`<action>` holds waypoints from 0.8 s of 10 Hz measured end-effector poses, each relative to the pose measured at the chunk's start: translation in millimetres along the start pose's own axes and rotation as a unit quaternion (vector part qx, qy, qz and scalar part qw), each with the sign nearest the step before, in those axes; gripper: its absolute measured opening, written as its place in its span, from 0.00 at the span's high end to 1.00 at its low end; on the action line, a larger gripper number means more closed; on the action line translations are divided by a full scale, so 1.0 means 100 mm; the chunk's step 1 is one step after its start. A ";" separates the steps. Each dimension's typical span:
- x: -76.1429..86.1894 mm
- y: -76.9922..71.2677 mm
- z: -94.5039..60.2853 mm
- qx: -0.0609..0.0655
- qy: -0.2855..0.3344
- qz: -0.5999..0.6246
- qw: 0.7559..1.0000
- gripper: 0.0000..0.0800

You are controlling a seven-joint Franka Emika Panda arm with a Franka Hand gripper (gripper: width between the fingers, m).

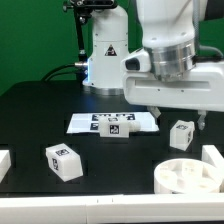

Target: Assemble stool

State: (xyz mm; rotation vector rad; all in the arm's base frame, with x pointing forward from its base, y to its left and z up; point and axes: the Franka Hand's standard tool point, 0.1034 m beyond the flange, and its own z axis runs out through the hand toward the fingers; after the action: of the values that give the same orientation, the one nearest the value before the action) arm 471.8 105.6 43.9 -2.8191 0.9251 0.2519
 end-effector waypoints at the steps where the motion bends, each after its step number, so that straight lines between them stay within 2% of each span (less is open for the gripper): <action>1: 0.01 0.01 0.00 0.012 -0.077 0.027 0.997 0.19; 3: 0.03 -0.03 -0.01 0.007 -0.164 0.040 0.986 0.19; 6: 0.03 0.07 0.03 0.000 -0.240 0.035 0.970 0.19; 8: -0.02 0.10 0.17 0.002 -0.321 0.000 0.947 0.19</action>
Offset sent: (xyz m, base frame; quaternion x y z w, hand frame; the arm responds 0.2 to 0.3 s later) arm 0.0000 0.0000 0.0000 0.0000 -0.1938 0.0000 0.9810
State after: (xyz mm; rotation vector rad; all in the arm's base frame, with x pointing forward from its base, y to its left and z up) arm 462.8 102.1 27.1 -2.4500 0.7551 1.0794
